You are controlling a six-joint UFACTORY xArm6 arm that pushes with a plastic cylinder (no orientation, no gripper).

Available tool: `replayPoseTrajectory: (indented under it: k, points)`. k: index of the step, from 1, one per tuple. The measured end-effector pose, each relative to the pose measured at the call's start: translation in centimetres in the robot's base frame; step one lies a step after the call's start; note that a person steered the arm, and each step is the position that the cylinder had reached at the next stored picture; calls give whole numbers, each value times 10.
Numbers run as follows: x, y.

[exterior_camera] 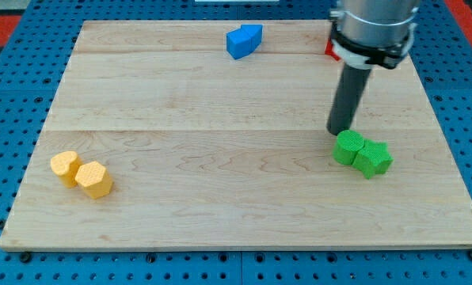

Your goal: Slide the green blocks to the bottom right side of the board

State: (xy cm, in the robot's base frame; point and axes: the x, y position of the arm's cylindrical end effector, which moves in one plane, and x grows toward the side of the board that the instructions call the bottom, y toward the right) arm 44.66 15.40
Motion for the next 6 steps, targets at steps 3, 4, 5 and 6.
replayPoseTrajectory:
  k: [3,4,5,6]
  points:
    - [35,39]
    - [27,53]
    - [47,70]
    - [88,60]
